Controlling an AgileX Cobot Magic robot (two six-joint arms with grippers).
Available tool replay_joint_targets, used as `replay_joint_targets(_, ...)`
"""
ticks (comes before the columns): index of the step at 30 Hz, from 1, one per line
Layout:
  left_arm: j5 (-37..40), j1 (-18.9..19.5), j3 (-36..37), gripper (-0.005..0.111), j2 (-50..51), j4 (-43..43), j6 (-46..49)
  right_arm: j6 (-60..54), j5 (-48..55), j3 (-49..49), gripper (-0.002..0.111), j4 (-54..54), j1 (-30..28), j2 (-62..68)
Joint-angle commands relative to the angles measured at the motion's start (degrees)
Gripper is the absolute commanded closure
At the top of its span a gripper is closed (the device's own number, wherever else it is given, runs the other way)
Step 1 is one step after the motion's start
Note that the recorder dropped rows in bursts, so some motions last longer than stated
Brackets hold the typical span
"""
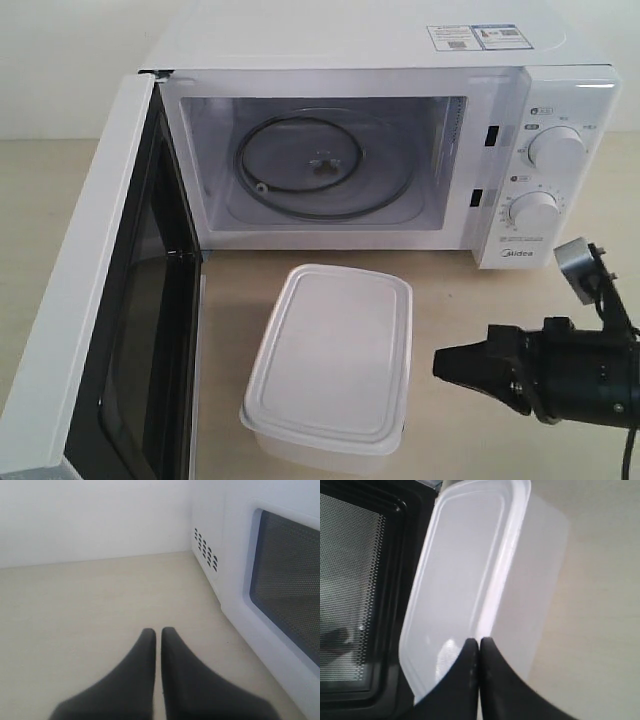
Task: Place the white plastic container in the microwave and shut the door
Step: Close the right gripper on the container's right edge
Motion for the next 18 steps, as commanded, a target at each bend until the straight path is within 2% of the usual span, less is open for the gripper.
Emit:
replay_joint_targets(1,-0.5,0.1,0.2,0.102,-0.2,-0.7,0.0,4.6,-8.6,-2.2,0.109,-2.0,-0.3,6.6)
replay_joint_targets(7,-0.5,0.1,0.2,0.102,-0.2,-0.7,0.0,6.2,-11.3,-2.6,0.105,-5.5,-0.3,10.0)
replay_joint_targets(14,-0.5,0.1,0.2,0.102,-0.2,-0.7,0.0,9.2,-10.8,-2.6,0.071,-5.4,-0.3,10.0)
replay_joint_targets(18,-0.5,0.1,0.2,0.102,-0.2,-0.7,0.0,11.0,-9.5,-2.7,0.069,-5.3,-0.3,10.0)
